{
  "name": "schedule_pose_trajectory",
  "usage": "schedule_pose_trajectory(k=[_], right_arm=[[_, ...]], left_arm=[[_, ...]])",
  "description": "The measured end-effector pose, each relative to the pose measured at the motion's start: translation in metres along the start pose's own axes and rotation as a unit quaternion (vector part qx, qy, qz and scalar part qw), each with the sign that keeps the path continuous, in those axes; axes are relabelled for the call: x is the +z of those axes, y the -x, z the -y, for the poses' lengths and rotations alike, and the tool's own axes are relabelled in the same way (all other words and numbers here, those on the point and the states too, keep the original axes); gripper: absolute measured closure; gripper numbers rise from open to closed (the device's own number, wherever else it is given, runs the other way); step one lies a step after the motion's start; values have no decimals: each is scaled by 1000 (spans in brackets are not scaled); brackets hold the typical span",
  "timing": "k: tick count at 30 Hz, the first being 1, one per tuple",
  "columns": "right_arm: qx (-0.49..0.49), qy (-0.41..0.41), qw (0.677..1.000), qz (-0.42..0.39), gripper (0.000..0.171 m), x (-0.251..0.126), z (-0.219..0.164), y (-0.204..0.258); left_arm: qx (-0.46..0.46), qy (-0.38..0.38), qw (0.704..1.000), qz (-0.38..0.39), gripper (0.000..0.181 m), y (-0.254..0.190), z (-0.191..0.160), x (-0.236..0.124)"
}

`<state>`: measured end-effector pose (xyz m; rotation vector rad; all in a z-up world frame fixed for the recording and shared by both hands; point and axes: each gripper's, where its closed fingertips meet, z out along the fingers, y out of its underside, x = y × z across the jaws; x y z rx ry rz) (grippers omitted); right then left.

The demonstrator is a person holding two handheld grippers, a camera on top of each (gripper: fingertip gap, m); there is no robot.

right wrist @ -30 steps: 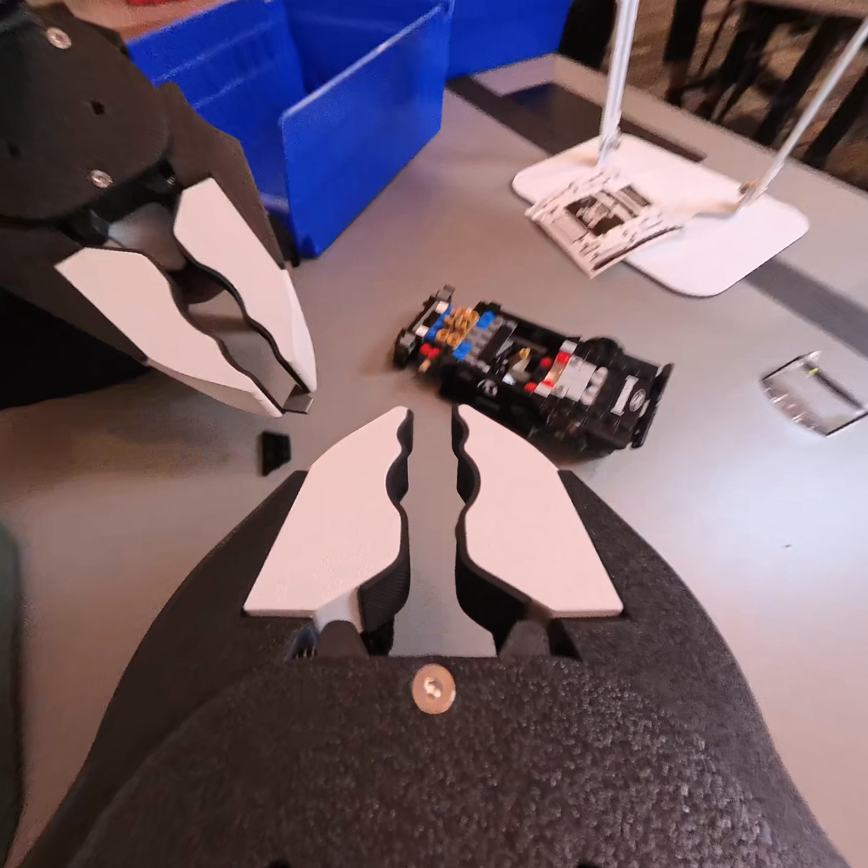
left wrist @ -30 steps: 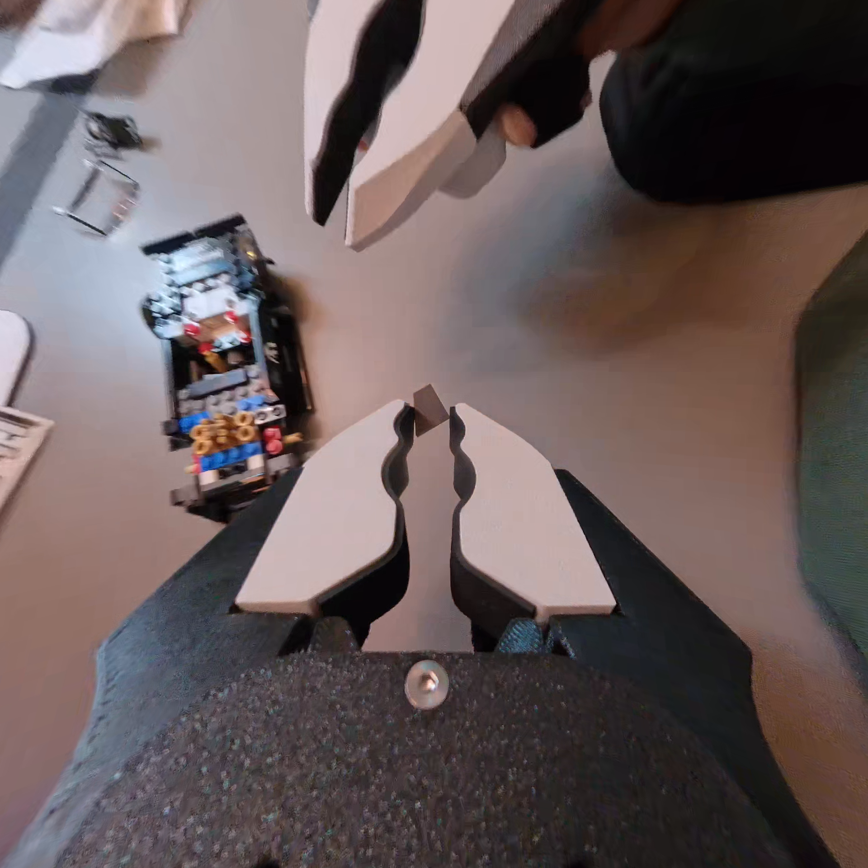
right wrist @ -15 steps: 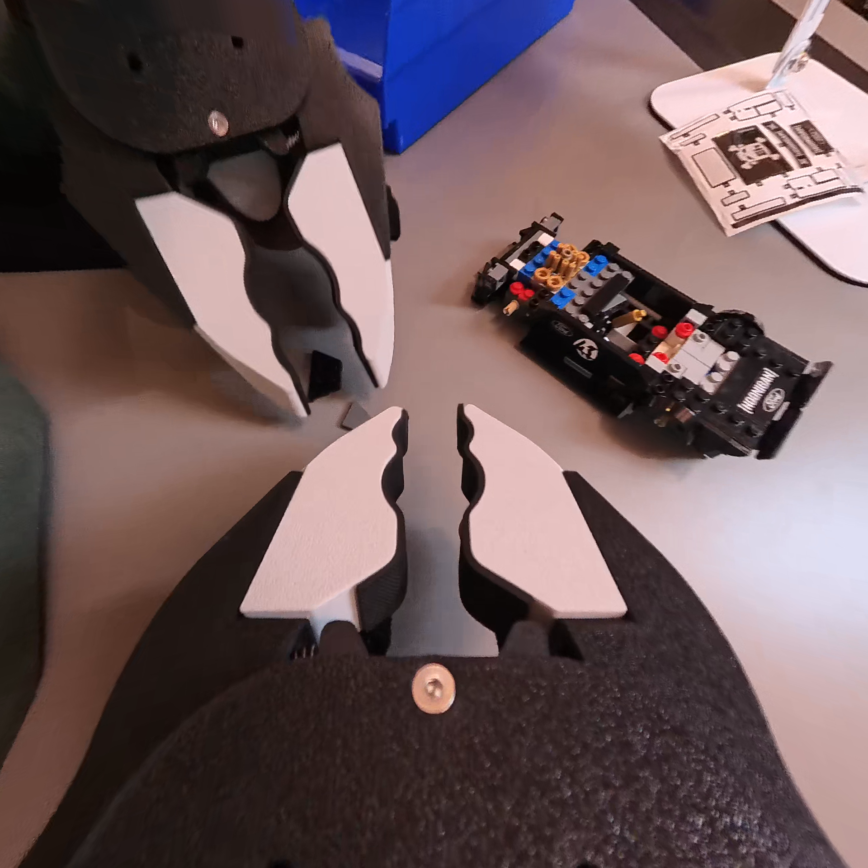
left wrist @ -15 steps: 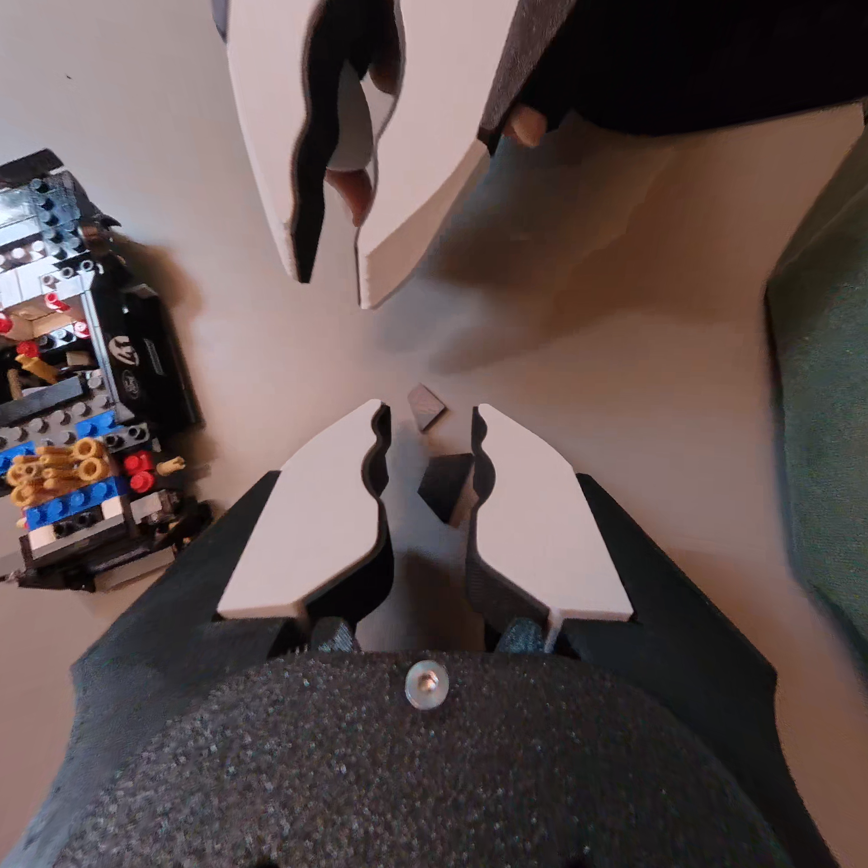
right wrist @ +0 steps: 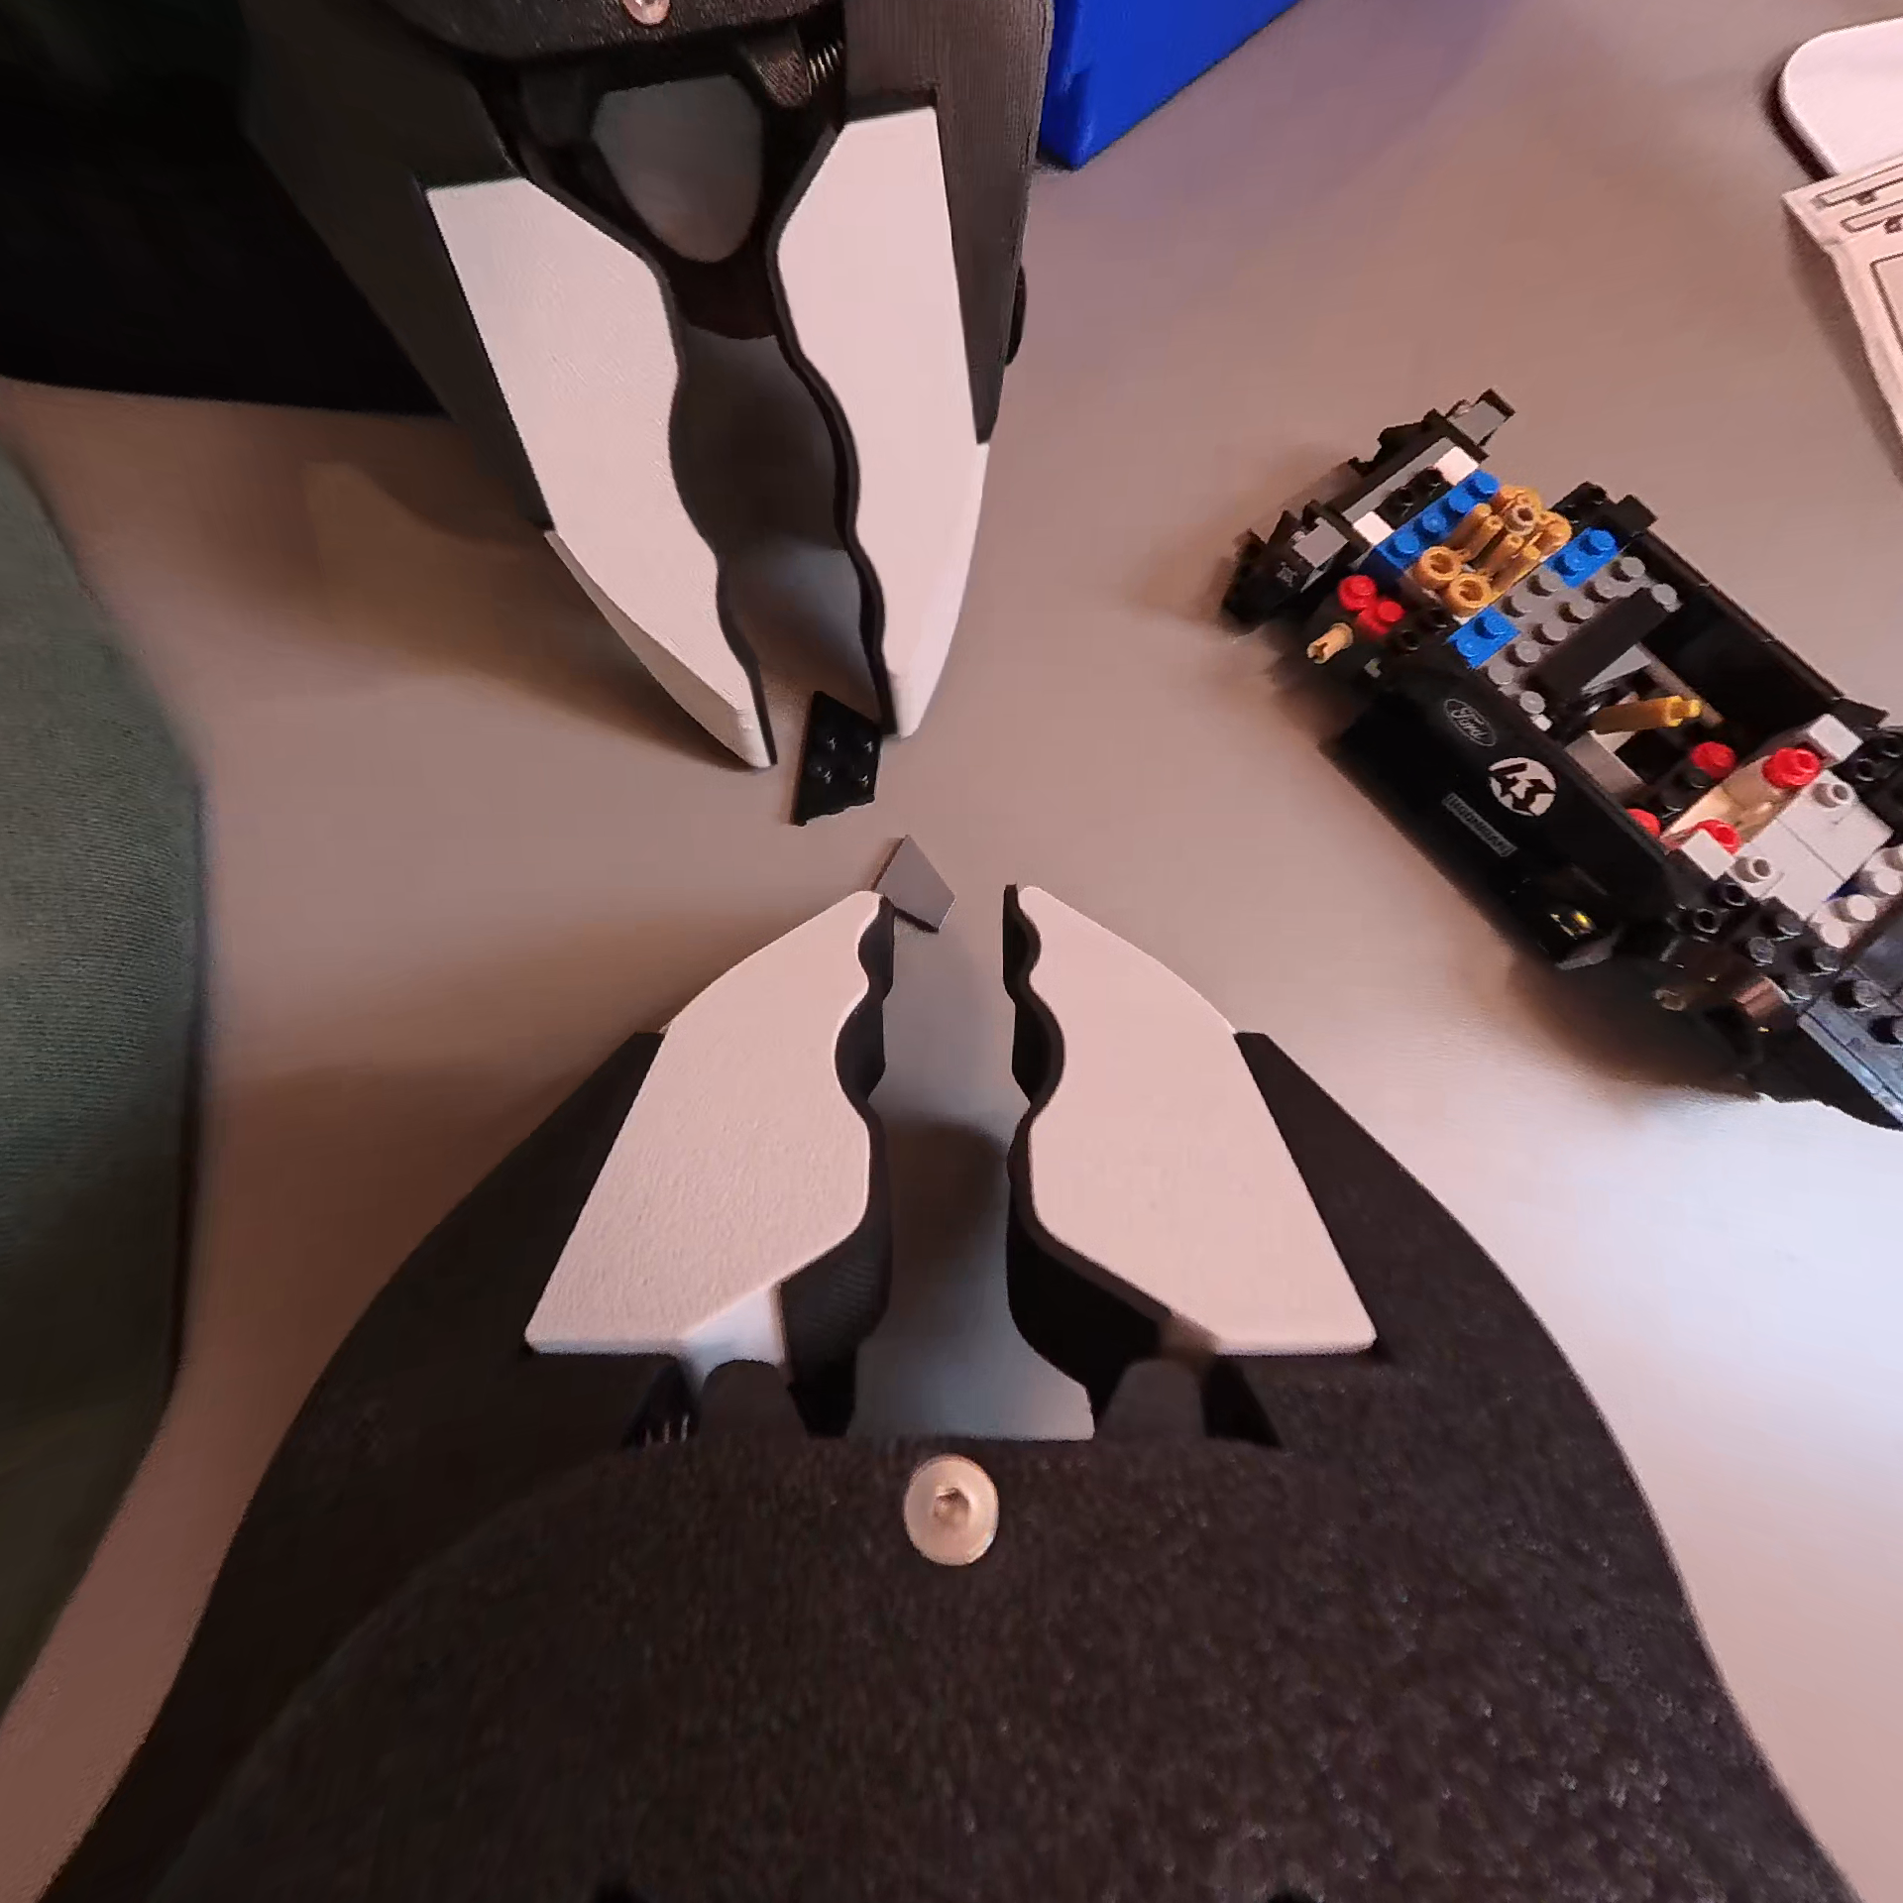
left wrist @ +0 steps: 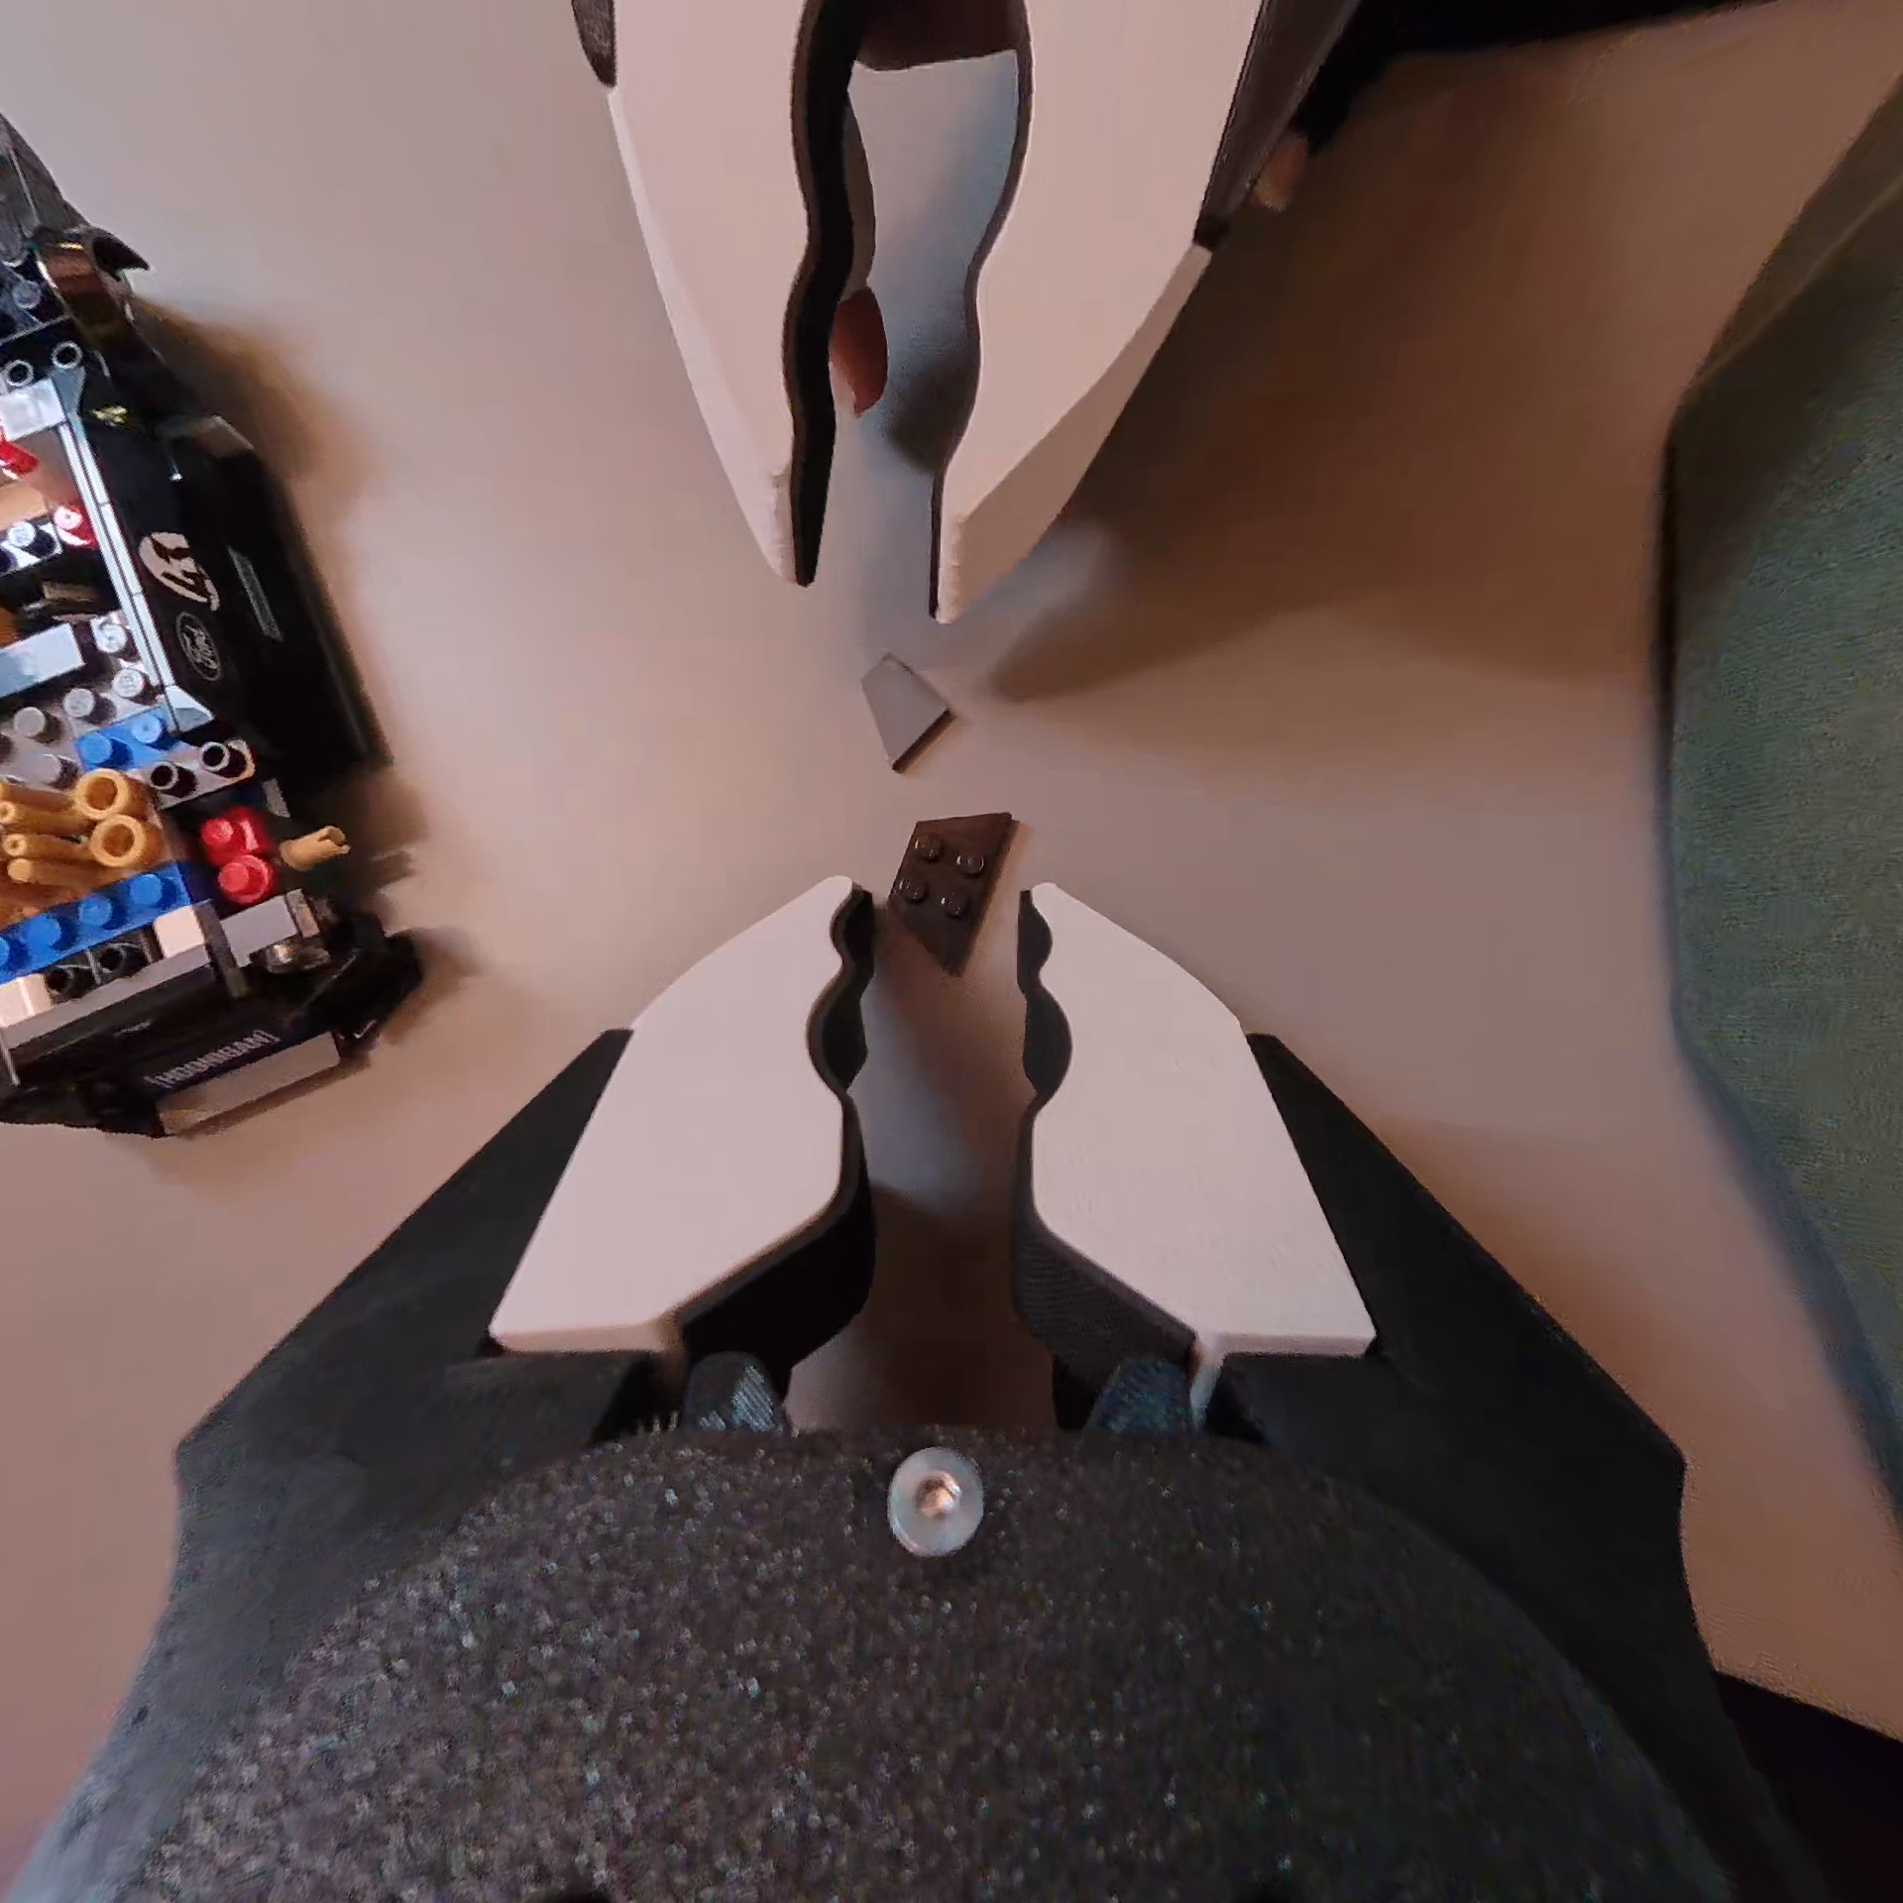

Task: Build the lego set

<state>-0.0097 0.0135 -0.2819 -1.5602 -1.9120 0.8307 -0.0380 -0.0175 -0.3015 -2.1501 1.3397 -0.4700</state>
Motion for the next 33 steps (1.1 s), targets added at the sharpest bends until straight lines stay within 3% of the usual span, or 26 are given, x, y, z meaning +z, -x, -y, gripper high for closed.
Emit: schedule_pose_trajectory(k=[2,13,16,19,33], right_arm=[[-2,4,1000,-2,151,1,-1,0],[0,-1,1000,-25,151,1,-1,-7],[0,2,1000,-21,151,2,-1,-6],[-6,10,1000,-14,151,4,-3,-4],[-64,64,996,26,151,4,2,-5]], left_arm=[[-5,2,1000,5,163,0,2,2],[-66,2,996,52,163,11,9,7],[-64,-7,998,20,151,1,10,8],[-59,-6,998,16,150,1,8,6],[-77,-2,996,46,170,10,8,8]])
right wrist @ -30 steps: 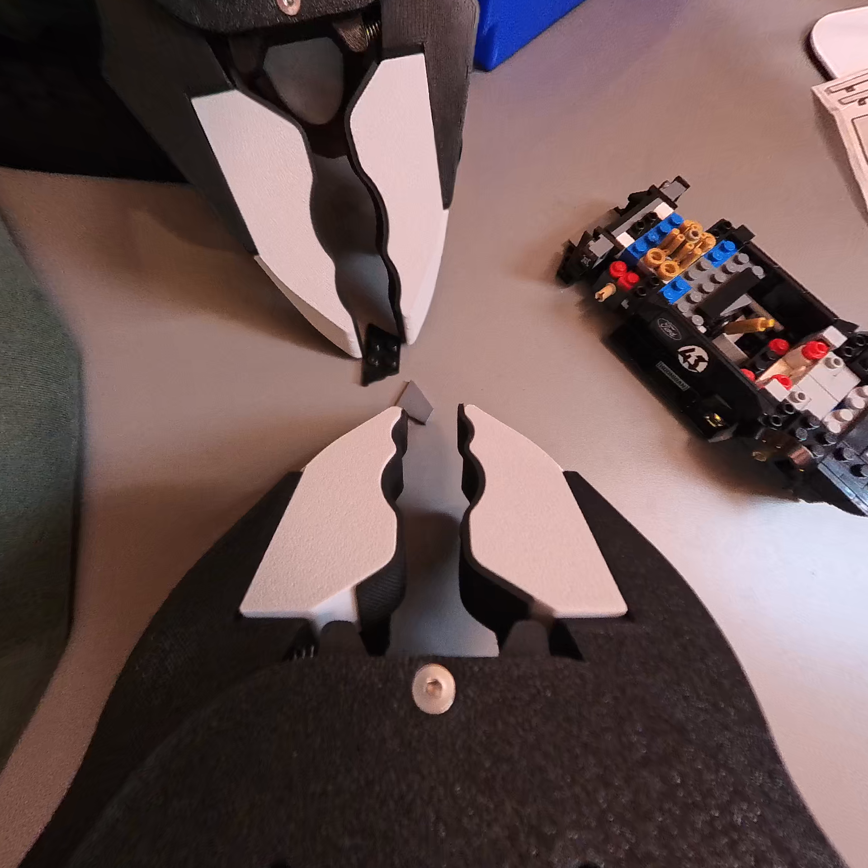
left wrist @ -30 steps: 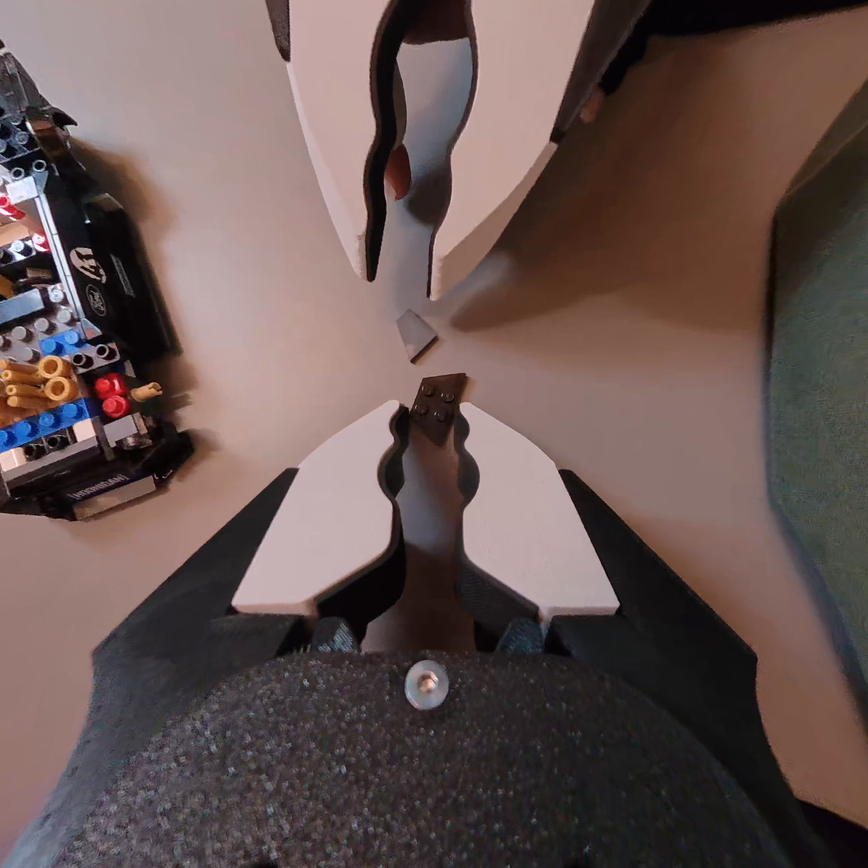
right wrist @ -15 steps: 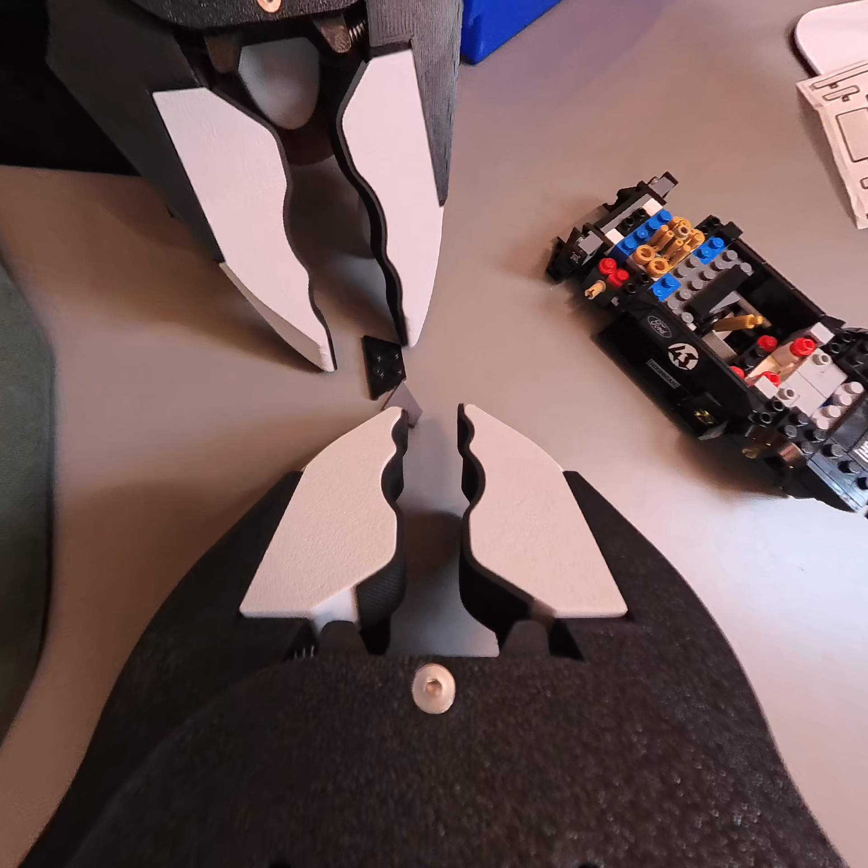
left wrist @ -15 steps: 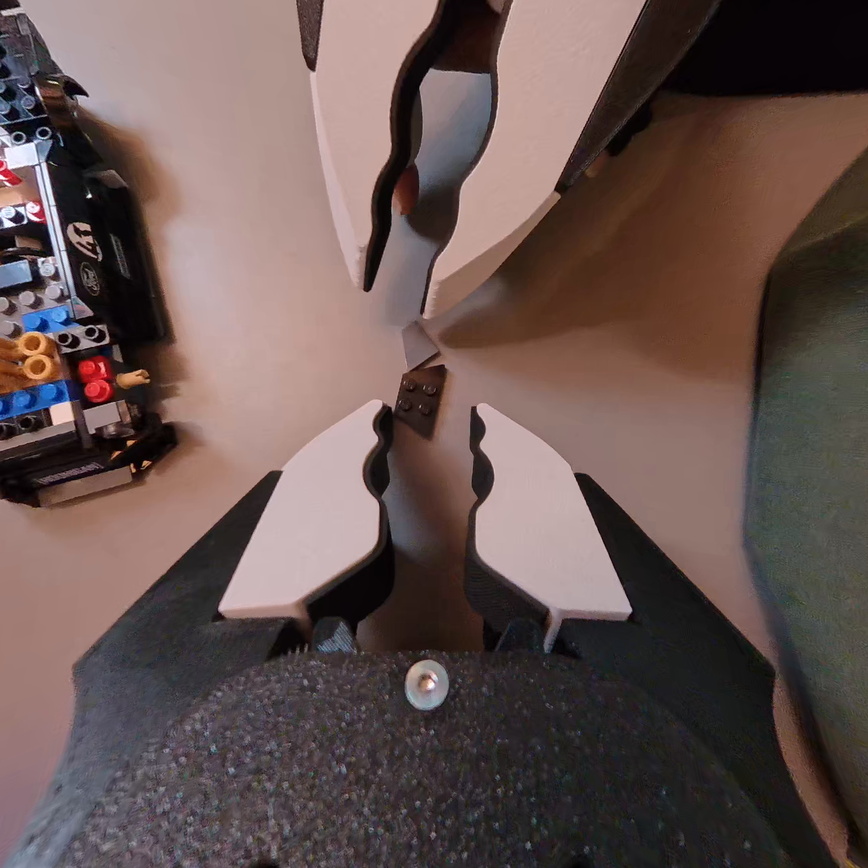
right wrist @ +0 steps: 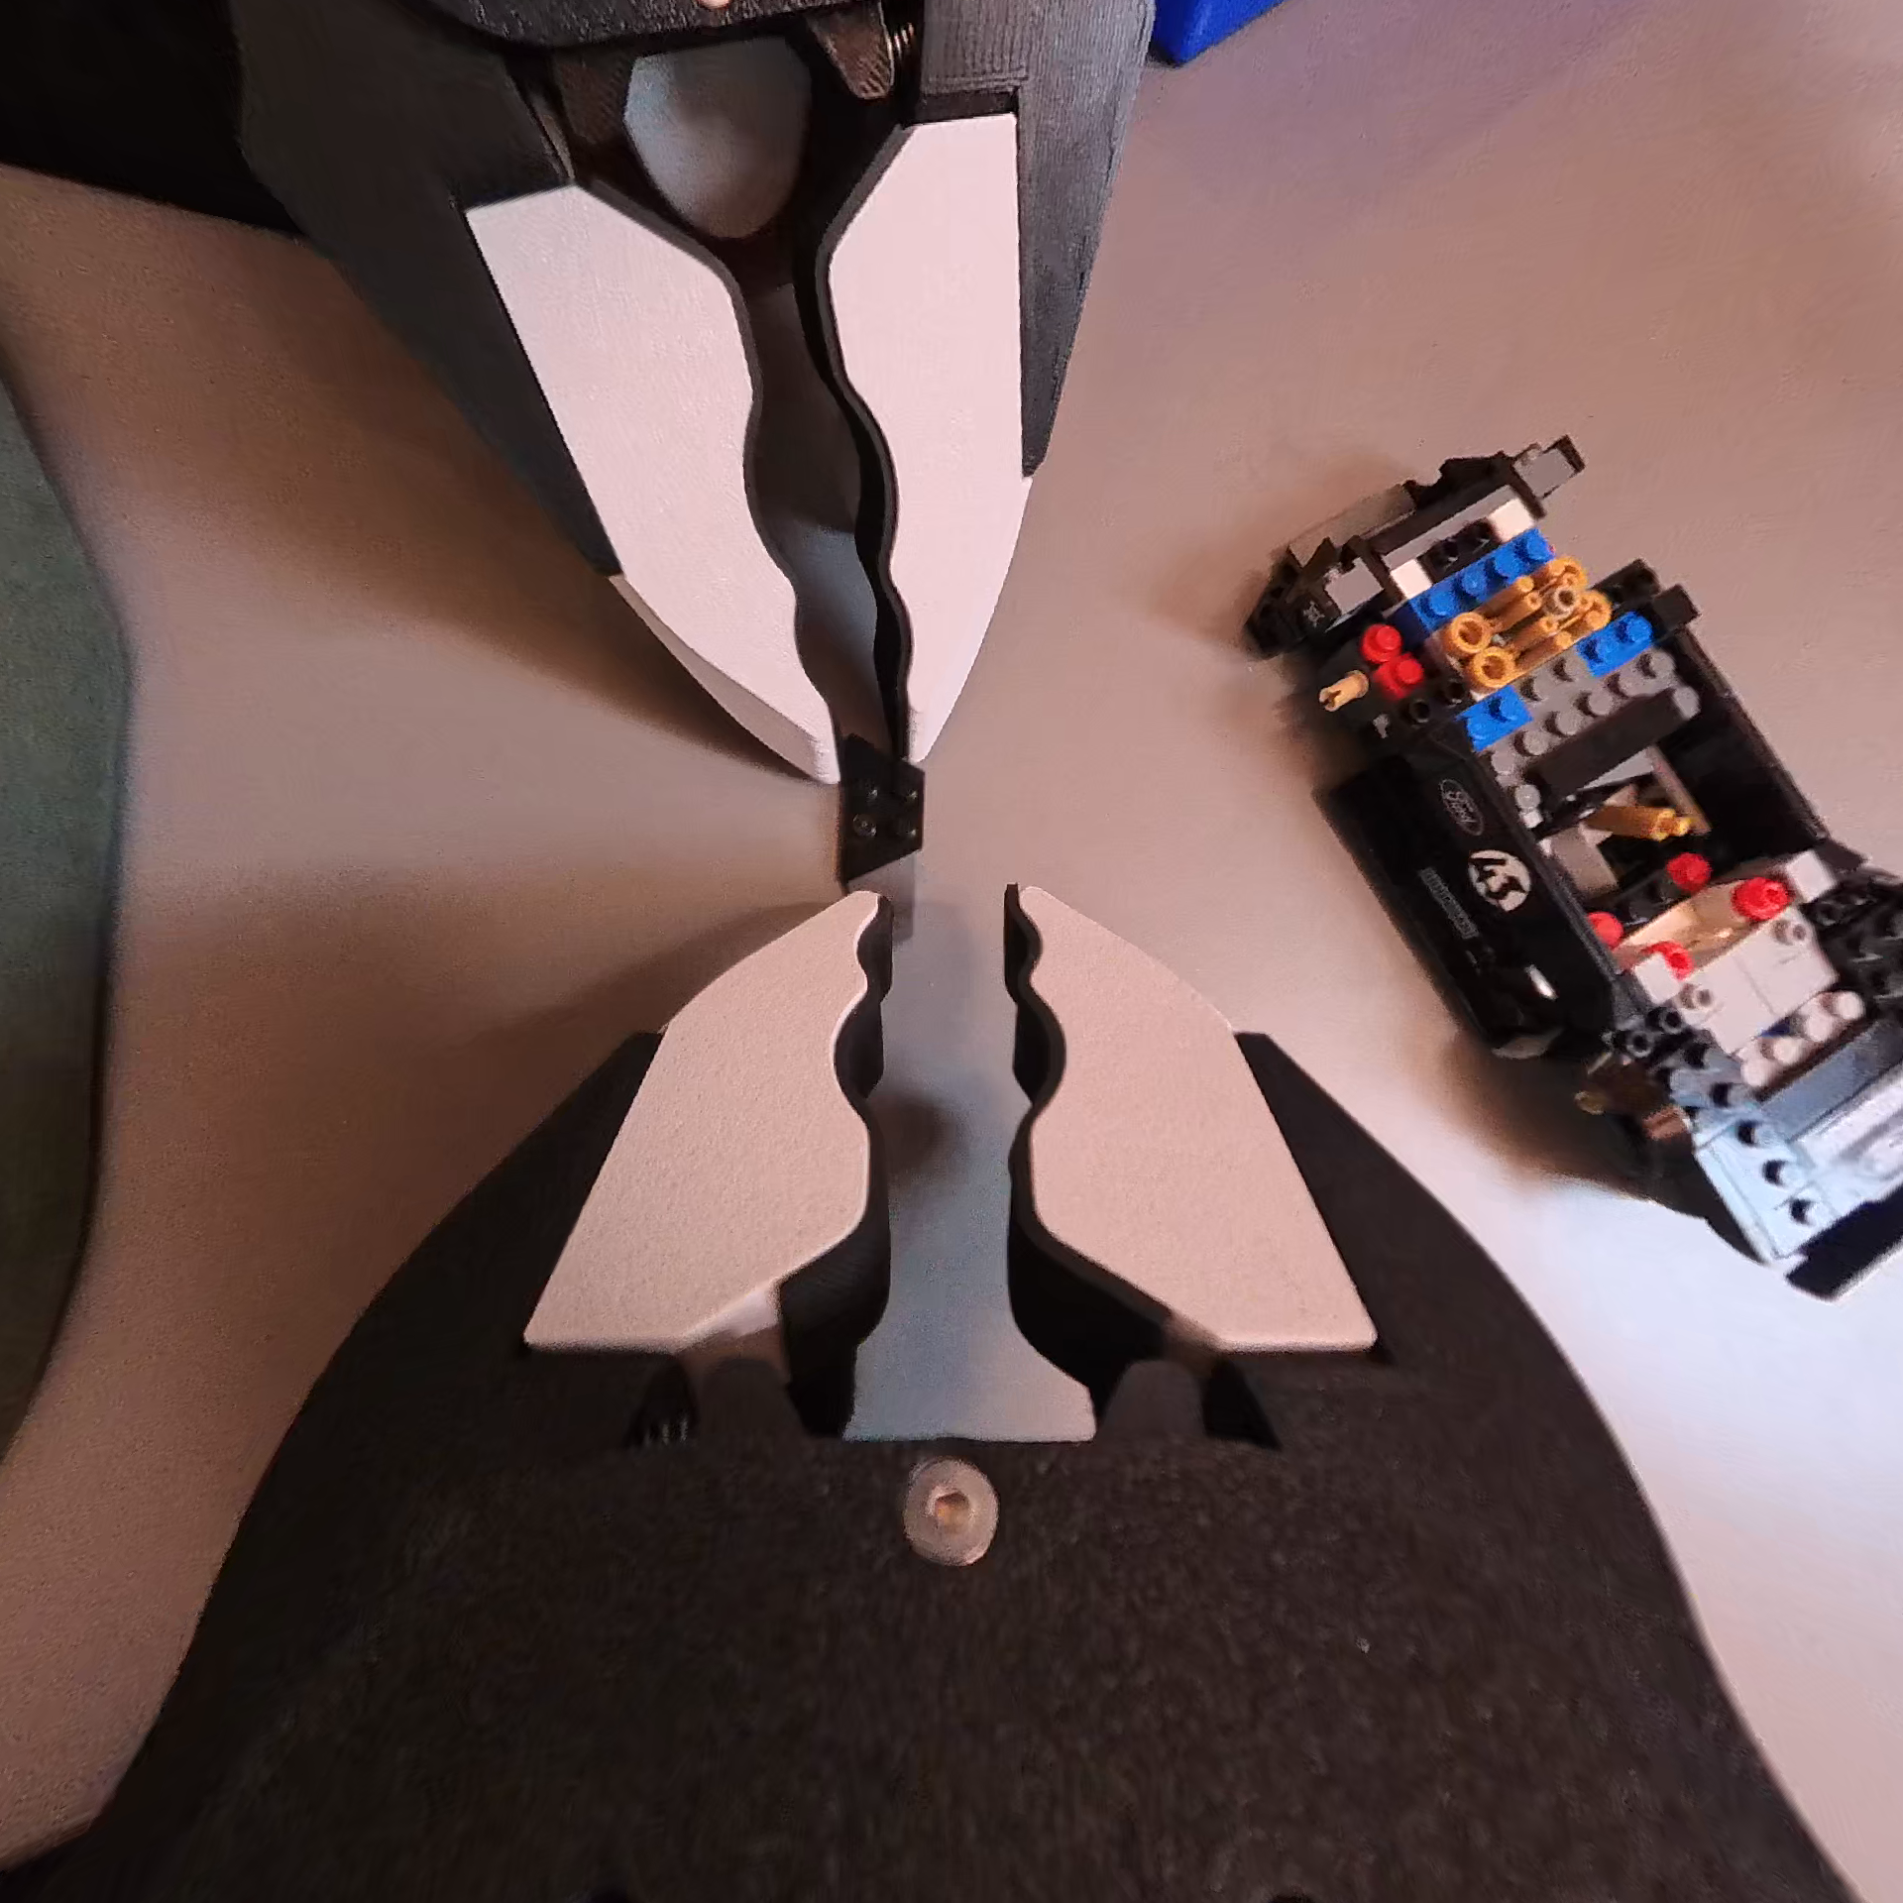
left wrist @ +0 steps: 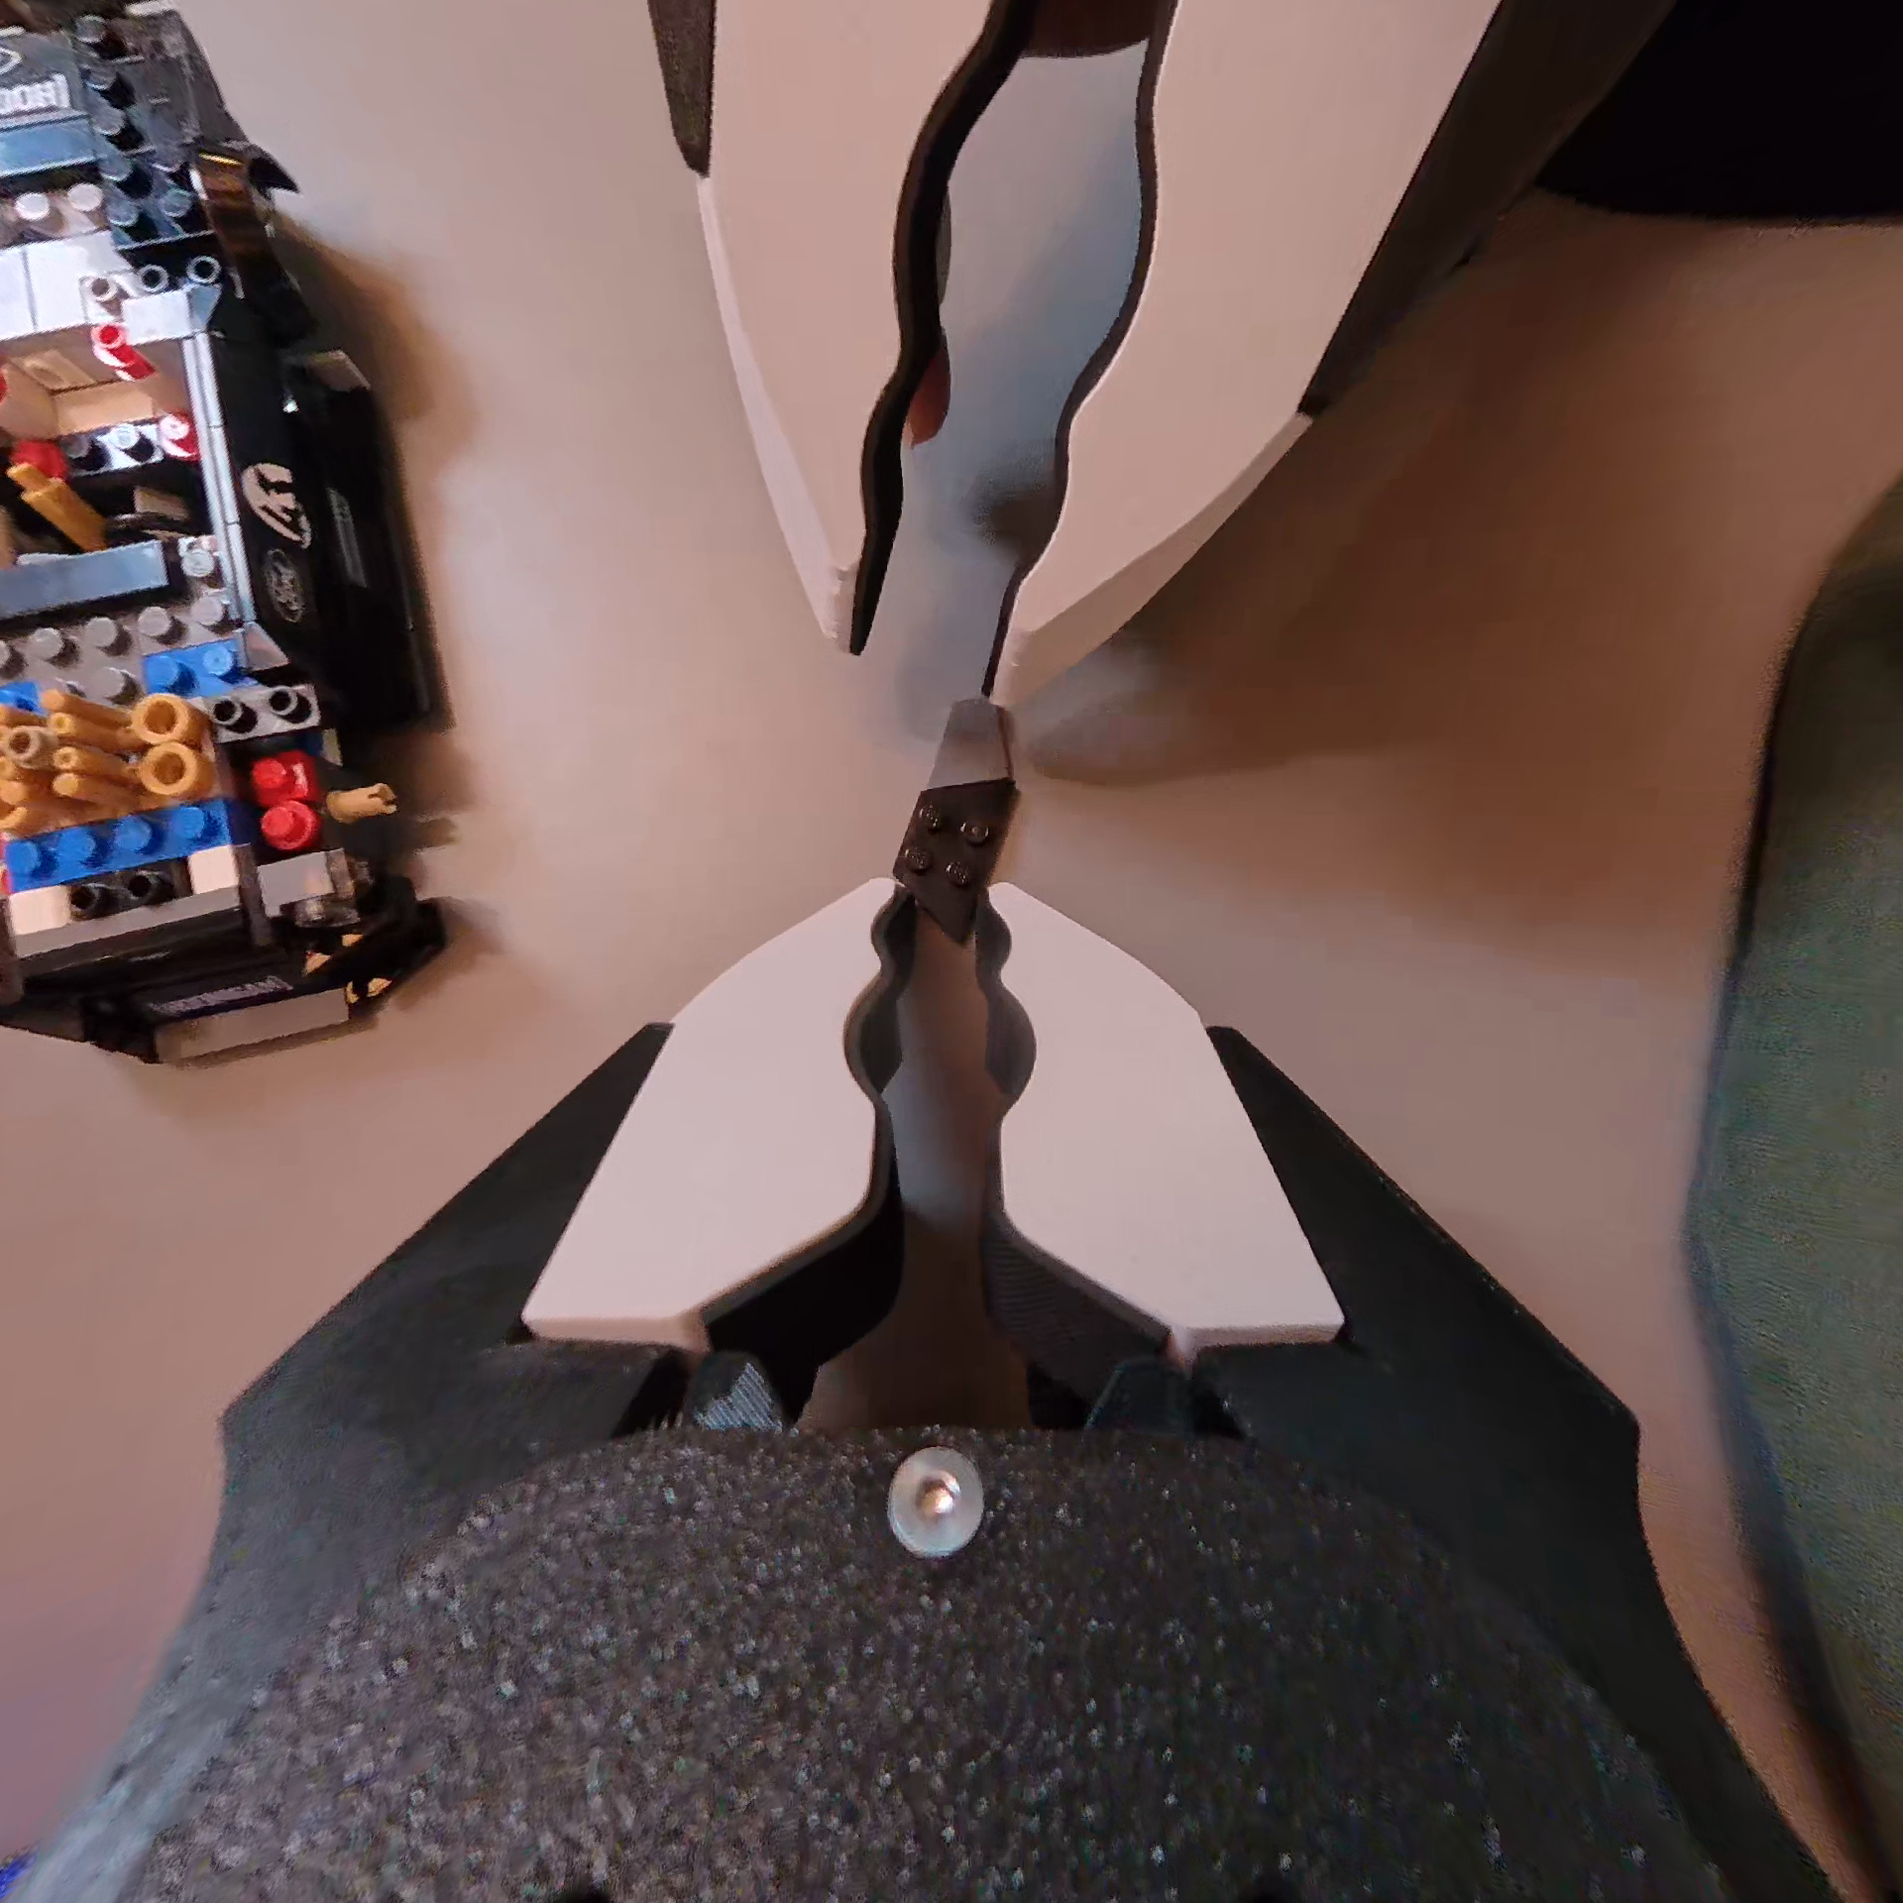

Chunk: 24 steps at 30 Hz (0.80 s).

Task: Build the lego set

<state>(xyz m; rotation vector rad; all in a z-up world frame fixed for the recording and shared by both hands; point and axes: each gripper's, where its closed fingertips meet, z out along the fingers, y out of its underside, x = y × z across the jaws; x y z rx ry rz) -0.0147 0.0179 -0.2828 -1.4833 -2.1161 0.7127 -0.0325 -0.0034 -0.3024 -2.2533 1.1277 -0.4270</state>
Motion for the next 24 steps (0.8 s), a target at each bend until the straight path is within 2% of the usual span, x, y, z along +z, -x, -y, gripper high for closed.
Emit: schedule_pose_trajectory(k=[2,5,8,11,14,16,19,21,24], right_arm=[[-9,3,1000,-4,151,0,2,-4],[-4,-16,1000,-13,151,-3,6,-6],[14,-56,997,-45,151,-14,12,-14],[40,-117,988,-96,150,-37,21,-29],[72,-180,970,-145,151,-66,27,-44],[94,-214,957,-172,151,-83,26,-52],[125,-257,936,-206,151,-103,22,-62],[144,-278,924,-221,151,-114,18,-68],[157,-288,913,-243,151,-126,13,-73]], left_arm=[[0,0,1000,7,170,2,0,0],[1,-15,1000,0,159,2,3,-5],[-20,-99,995,3,154,10,29,-34],[-43,-220,973,63,155,37,58,-103],[-85,-288,934,192,161,88,50,-194],[-124,-243,918,288,160,129,16,-242],[-180,-110,910,358,156,185,-54,-279],[-217,-35,914,341,157,211,-95,-282],[-250,59,924,282,159,232,-144,-269]])
